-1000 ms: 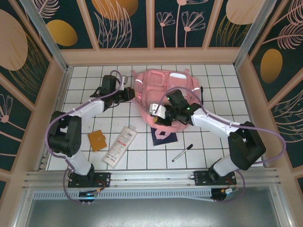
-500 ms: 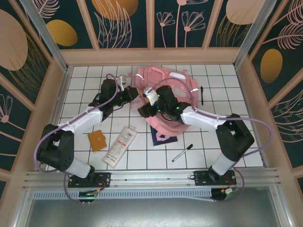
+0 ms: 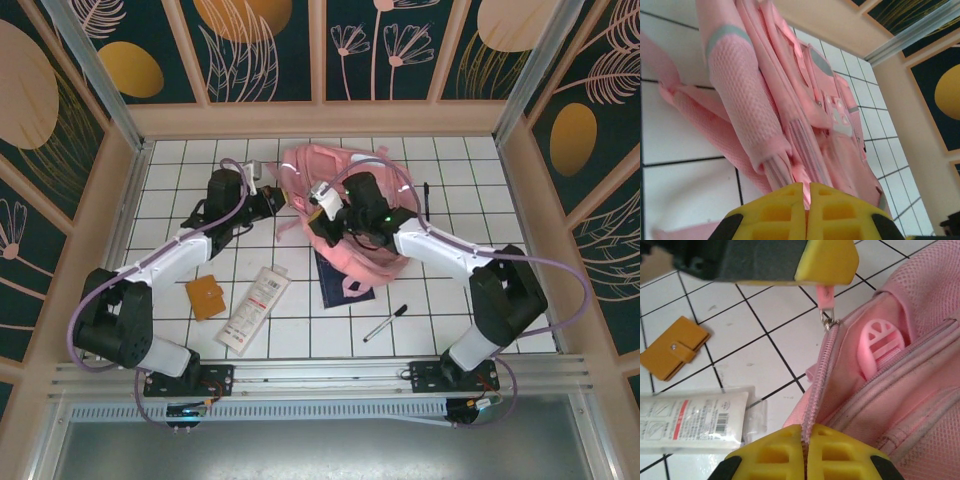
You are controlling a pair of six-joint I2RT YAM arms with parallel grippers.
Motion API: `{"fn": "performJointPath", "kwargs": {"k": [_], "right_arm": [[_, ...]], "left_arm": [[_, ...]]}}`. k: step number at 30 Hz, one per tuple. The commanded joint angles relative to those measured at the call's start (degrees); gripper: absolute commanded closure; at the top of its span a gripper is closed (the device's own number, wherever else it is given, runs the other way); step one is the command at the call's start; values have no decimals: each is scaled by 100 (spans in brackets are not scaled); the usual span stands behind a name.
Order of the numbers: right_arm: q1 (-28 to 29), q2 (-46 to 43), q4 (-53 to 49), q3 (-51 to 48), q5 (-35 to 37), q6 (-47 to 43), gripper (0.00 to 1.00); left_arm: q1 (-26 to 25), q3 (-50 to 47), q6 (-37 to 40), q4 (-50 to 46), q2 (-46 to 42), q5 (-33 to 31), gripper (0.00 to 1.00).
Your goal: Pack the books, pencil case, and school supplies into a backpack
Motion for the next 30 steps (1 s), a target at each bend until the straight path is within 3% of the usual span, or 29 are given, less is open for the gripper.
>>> {"fn": "performJointPath", "kwargs": {"k": [1,3,5,10,16,18,21,24,26,28,30], "right_arm": [[-249,-320,-808,328,-1052,-1215,100],[-190,-325,-1277,433,-1443,-2294,100],[-95,-278,-1765,649,-1193,-3085,100],[-217,-182,-2064,1059,-646,-3687,100],[-134,-21,-1514,904,-495,-4517,100],[-24,207,-1094,842,-215,-4729,100],[81,653,-633,905,33,-5170,100],[204,928,-351,871,312,-5715,100],[269,980,25,678,471,-5816,98],[283,976,442,411,573,-5846,71],[280,899,705,221,680,-5590,52]], "left_arm": [[677,151,454,367,209,-809,100],[756,244,604,612,352,-764,100],[754,631,1093,331,553,-804,100],[761,619,1565,147,561,-1041,100],[823,-57,1886,49,-49,-2041,100],[853,-129,2224,-122,-182,-2055,76],[856,-137,2666,-483,-456,-1850,67],[860,-270,3159,-558,-847,-1417,36],[860,-186,3573,-799,-984,-993,34],[861,-14,3807,-1058,-957,-632,30],[858,239,3901,-1291,-726,-280,22]]}}
